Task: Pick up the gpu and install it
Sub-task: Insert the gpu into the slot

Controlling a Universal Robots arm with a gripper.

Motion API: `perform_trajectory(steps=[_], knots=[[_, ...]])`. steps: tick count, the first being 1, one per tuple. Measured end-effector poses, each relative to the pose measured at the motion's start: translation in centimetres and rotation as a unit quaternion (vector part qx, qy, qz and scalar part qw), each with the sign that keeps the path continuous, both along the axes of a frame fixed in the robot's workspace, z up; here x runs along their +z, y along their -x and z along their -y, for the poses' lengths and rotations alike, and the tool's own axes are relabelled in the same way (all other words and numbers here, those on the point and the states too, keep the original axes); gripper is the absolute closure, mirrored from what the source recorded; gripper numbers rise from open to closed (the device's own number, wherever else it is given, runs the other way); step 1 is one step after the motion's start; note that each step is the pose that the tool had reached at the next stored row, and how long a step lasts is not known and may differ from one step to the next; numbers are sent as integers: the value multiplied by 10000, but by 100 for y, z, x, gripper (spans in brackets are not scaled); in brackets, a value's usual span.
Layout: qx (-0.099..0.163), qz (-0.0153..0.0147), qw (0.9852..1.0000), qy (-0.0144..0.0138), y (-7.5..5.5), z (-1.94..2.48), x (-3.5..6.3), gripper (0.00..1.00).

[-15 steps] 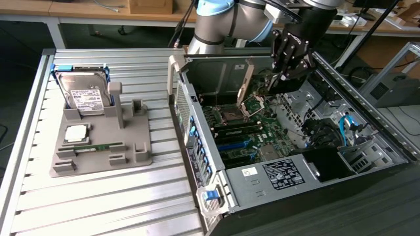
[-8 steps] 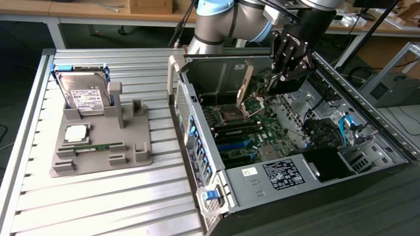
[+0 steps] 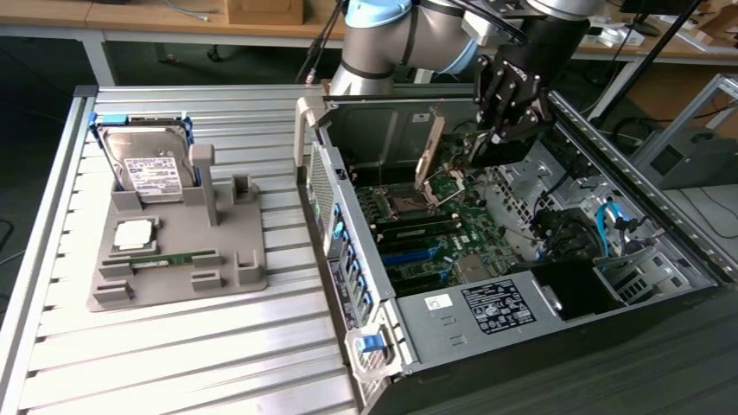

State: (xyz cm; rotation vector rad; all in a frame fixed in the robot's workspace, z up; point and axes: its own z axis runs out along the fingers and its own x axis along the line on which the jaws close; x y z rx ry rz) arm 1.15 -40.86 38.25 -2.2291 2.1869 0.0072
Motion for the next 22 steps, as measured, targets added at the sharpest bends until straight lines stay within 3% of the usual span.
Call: perform_trajectory(steps=[22], knots=[[0, 0, 10000, 0, 11, 6, -67, 72]])
